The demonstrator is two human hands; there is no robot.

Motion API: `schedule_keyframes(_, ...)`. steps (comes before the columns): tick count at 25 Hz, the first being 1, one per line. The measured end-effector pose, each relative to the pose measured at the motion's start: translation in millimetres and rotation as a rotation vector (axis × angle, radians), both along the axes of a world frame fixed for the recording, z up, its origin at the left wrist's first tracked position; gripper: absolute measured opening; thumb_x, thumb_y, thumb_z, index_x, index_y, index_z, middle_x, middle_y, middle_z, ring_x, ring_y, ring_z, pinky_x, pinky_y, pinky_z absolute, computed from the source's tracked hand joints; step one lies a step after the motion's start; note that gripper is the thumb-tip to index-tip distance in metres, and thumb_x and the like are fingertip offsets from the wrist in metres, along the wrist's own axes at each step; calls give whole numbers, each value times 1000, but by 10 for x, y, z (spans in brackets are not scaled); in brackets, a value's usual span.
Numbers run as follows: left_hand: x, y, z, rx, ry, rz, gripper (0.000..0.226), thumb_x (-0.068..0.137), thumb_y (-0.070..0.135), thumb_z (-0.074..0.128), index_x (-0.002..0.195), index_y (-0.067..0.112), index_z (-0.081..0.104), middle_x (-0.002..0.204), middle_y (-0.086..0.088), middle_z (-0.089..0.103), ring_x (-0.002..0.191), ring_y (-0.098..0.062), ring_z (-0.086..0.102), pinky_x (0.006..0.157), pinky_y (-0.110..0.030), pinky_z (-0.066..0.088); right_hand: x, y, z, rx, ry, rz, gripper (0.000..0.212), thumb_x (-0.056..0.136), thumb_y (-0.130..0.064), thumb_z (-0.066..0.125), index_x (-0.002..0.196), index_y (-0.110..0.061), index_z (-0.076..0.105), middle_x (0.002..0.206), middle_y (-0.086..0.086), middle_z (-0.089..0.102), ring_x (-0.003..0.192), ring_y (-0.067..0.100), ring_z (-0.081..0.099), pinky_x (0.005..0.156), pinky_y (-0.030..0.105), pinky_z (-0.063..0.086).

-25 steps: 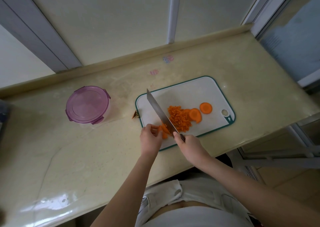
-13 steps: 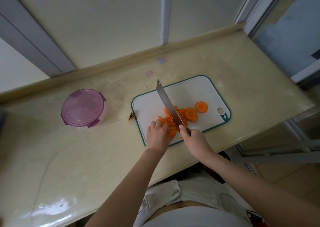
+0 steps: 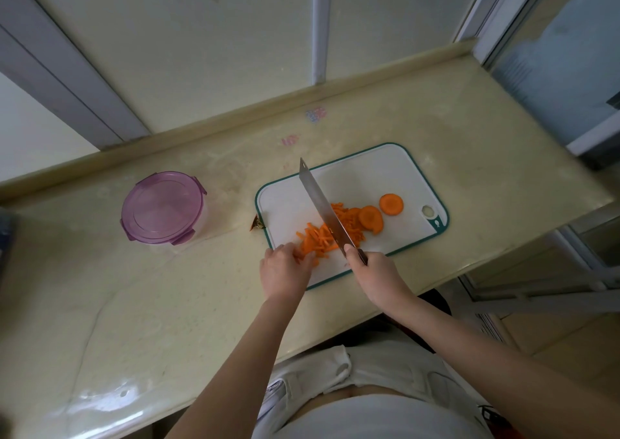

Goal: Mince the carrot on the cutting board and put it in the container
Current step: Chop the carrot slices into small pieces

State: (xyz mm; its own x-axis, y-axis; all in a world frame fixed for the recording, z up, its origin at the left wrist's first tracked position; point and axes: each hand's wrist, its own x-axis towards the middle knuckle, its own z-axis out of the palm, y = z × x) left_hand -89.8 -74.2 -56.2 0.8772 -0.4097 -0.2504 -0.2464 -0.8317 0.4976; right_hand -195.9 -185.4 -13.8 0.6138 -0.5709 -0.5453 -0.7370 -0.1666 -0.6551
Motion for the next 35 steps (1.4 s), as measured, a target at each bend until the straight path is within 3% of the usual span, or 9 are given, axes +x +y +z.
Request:
schedule_keyframes(7,-63,15,38,117,63,-31,39,95,41,40,86,13,66,84,-11,62,95,-28,52,80,-35,40,-42,72,-2,28,2,18,54,98,-46,40,55,-13,41,50,-1,41,44,14,41,47,24,31)
schedule_keyframes(10,-37,21,-30,109,12,-51,33,93,37,44,86,11,63,91,-10,60,97,-28,51,81,-35,41,-68,92,-4,7,13,55,53,98,-44,40,54,-14,39,49,-2,39,43,12,39,45,22,29)
schedule_keyframes(12,-9,5,-79,59,-84,-83,26,89,35,52,99,13,59,103,-7,53,102,-25,46,86,-33,39,-74,94,-8,7,9,53,53,98,-44,40,55,-15,39,49,-2,39,42,11,38,44,21,29)
schedule_keyframes(17,77,-158,-53,182,-226,-375,35,88,40,52,118,22,53,115,-5,45,109,-25,39,94,-32,31,-43,65,8,-6,-2,40,52,99,-44,40,56,-14,41,51,-2,40,43,10,40,43,18,29)
schedule_keyframes(24,174,-261,-35,238,-208,-457,34,90,38,51,118,19,54,116,-6,44,110,-25,37,94,-33,30,-25,30,15,21,-5,45,51,99,-44,40,57,-14,40,51,-2,38,44,10,38,43,19,29)
schedule_keyframes(32,215,-291,-69,315,-311,-591,29,96,28,46,119,11,51,116,-7,44,107,-22,37,94,-32,31,-10,40,11,5,-11,55,51,99,-43,40,57,-14,40,51,-2,39,43,8,38,41,15,27)
schedule_keyframes(35,217,-291,-44,171,-235,-481,27,99,26,39,116,9,51,115,-7,45,107,-23,36,95,-31,28,-20,39,10,-4,-22,56,51,99,-43,40,57,-14,40,50,-2,39,41,7,37,39,14,27)
